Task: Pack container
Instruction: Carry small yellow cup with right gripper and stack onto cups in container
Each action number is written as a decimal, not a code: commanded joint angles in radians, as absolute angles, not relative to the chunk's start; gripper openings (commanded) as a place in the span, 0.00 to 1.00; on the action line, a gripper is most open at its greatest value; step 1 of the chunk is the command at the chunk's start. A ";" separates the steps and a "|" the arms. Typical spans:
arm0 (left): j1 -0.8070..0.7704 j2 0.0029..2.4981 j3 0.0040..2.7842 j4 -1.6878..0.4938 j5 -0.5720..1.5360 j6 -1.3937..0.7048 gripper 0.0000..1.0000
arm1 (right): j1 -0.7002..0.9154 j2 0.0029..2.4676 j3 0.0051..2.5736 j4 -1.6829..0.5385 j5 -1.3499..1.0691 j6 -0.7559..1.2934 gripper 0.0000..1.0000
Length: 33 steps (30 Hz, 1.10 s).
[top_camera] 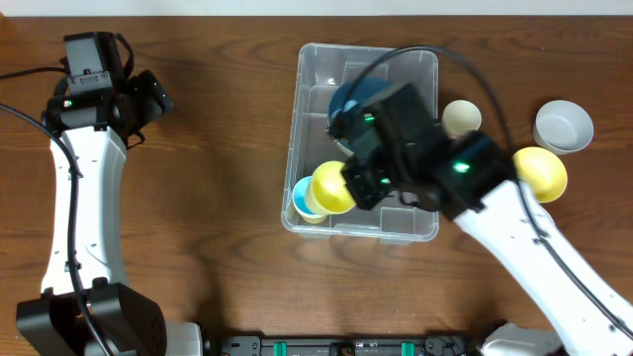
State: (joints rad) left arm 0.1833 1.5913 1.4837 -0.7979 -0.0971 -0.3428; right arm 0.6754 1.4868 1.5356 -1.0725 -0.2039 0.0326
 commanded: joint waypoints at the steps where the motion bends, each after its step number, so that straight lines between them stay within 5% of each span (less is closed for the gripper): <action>1: 0.187 1.583 1.492 -0.800 -0.110 -0.341 0.98 | 0.719 1.551 1.528 -1.053 -0.130 0.048 0.01; 25: 0.187 1.583 1.492 -0.800 -0.110 -0.341 0.98 | 0.727 1.704 1.528 -0.978 -0.049 0.048 0.01; 26: 0.187 1.583 1.492 -0.800 -0.110 -0.340 0.98 | 0.727 1.704 1.528 -0.977 -0.049 0.048 0.04; 28: 0.187 1.583 1.492 -0.800 -0.110 -0.341 0.98 | 0.727 1.704 1.528 -0.978 -0.049 0.048 0.33; 31: 0.187 1.583 1.492 -0.800 -0.110 -0.341 0.98 | 0.727 1.704 1.528 -0.980 -0.049 0.048 0.55; 33: 0.187 1.583 1.492 -0.800 -0.110 -0.341 0.98 | 0.727 1.703 1.528 -0.979 -0.049 0.048 0.58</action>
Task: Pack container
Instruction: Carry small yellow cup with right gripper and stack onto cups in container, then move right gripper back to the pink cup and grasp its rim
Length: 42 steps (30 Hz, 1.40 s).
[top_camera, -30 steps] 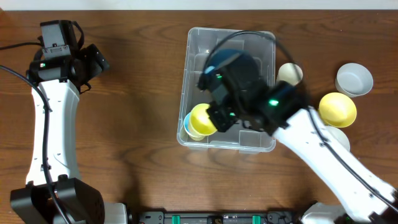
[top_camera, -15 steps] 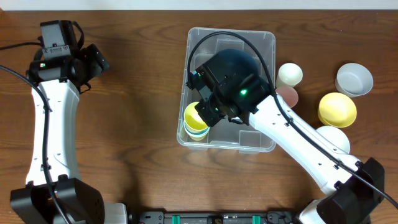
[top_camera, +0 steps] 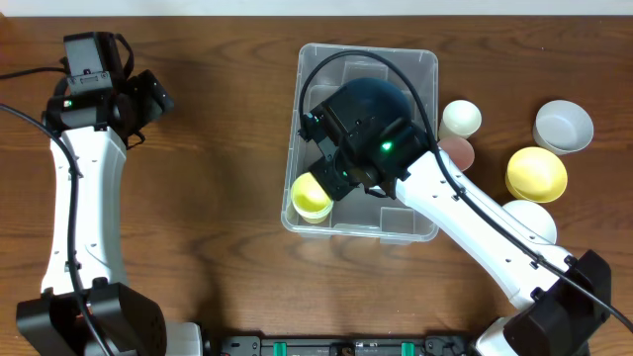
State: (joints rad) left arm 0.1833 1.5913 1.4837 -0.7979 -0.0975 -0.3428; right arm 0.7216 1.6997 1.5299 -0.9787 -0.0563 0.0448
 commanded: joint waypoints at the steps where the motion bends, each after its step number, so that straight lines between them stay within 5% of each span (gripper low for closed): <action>1: 0.187 1.583 1.492 -0.800 -0.110 -0.341 0.98 | 0.727 1.699 1.529 -0.980 -0.048 0.047 0.59; 11: 0.187 1.583 1.492 -0.800 -0.110 -0.341 0.98 | 0.571 1.491 1.530 -1.100 0.170 0.224 0.66; 25: 0.187 1.583 1.492 -0.800 -0.110 -0.341 0.98 | -0.015 1.347 1.490 -1.246 0.136 0.219 0.78; 42: 0.187 1.583 1.492 -0.800 -0.110 -0.341 0.98 | -0.078 1.388 1.003 -0.750 -0.136 0.155 0.76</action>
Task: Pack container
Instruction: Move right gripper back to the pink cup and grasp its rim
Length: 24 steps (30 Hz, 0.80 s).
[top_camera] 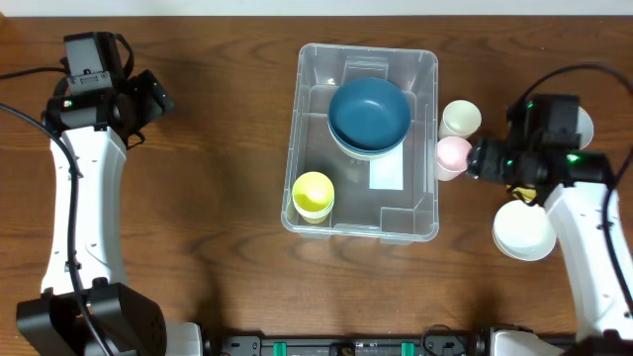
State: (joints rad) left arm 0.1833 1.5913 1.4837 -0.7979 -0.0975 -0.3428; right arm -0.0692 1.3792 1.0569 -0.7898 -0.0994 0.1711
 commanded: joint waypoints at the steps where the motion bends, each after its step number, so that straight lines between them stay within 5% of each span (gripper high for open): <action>1: 0.187 1.583 1.492 -0.800 -0.110 -0.341 0.98 | -0.078 1.391 0.986 -0.725 -0.136 0.155 0.73; 8: 0.187 1.583 1.492 -0.800 -0.110 -0.341 0.98 | -0.078 1.393 0.911 -0.596 -0.136 0.158 0.48; 24: 0.187 1.583 1.492 -0.800 -0.110 -0.341 0.98 | -0.078 1.403 0.834 -0.440 -0.136 0.206 0.55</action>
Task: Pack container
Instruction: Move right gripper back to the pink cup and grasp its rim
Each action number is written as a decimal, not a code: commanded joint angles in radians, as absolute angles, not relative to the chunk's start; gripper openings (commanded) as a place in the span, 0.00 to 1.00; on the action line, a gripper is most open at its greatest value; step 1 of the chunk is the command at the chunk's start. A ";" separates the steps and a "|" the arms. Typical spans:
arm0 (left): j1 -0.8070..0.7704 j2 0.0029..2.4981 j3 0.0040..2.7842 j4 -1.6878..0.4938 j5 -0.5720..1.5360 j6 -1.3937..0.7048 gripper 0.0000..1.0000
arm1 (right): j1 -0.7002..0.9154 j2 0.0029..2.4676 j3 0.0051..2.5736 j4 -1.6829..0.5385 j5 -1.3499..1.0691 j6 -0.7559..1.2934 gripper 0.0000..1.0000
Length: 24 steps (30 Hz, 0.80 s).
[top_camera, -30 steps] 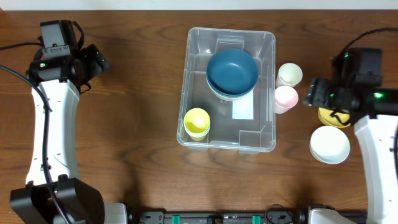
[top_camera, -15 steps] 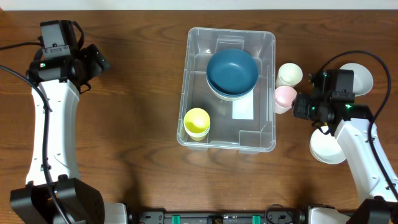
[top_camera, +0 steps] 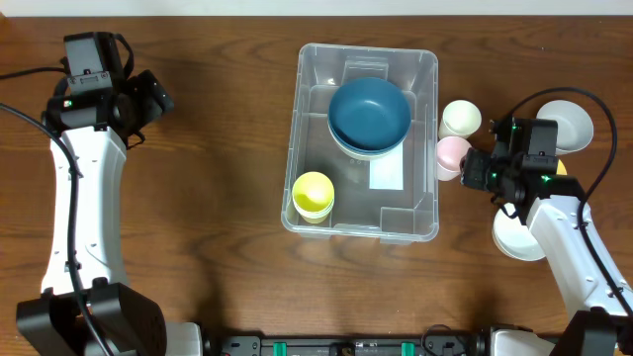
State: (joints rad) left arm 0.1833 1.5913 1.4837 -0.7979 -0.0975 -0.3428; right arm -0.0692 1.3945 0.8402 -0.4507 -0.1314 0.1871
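The clear plastic container (top_camera: pixel 420 222) stands mid-table. Inside it a dark blue bowl (top_camera: pixel 369 114) lies at the back, and a yellow cup (top_camera: pixel 313 195) sits nested in another cup at the front left. Just right of the container stand a pink cup (top_camera: pixel 450 153) and a cream cup (top_camera: pixel 460 118). My right gripper (top_camera: pixel 473 168) is beside the pink cup on its right, fingers apart with nothing in them. My left gripper (top_camera: pixel 156 99) rests at the far left, away from everything, and looks shut.
A white bowl (top_camera: pixel 569 121) sits at the back right and another white bowl (top_camera: pixel 516 237) lies under my right arm. A sliver of a yellow bowl (top_camera: pixel 561 168) shows behind the right wrist. A white label (top_camera: pixel 387 173) lies on the container floor.
My right gripper has shifted slightly toward the front and closer to the pink cup. The wrist now covers the yellow bowl. Cups, bowls and the left arm have not moved.
My right gripper held the yellow cup over the cup in the container's front left corner. Then it was low in that corner with the yellow cup nested. Later it was outside, empty, right of the pink cup, where it remains.
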 commanded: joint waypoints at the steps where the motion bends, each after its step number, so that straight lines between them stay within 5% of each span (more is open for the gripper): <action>1: 0.187 1.583 1.492 -0.800 -0.110 -0.341 0.98 | -0.078 1.411 0.834 -0.430 -0.136 0.212 0.55; 10: 0.187 1.583 1.493 -0.800 -0.110 -0.341 0.98 | -0.078 1.545 0.834 -0.364 -0.162 0.250 0.49; 13: 0.187 1.583 1.492 -0.800 -0.110 -0.341 0.98 | -0.078 1.555 0.834 -0.362 -0.163 0.255 0.21; 17: 0.187 1.583 1.492 -0.800 -0.110 -0.341 0.98 | -0.078 1.528 0.869 -0.439 -0.157 0.278 0.02; 24: 0.187 1.583 1.492 -0.800 -0.110 -0.341 0.98 | -0.078 1.390 1.052 -0.728 -0.075 0.272 0.01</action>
State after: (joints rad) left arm 0.1833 1.5913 1.4837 -0.7982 -0.0971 -0.3424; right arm -0.0692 1.4693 0.9520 -0.6830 -0.1131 0.2672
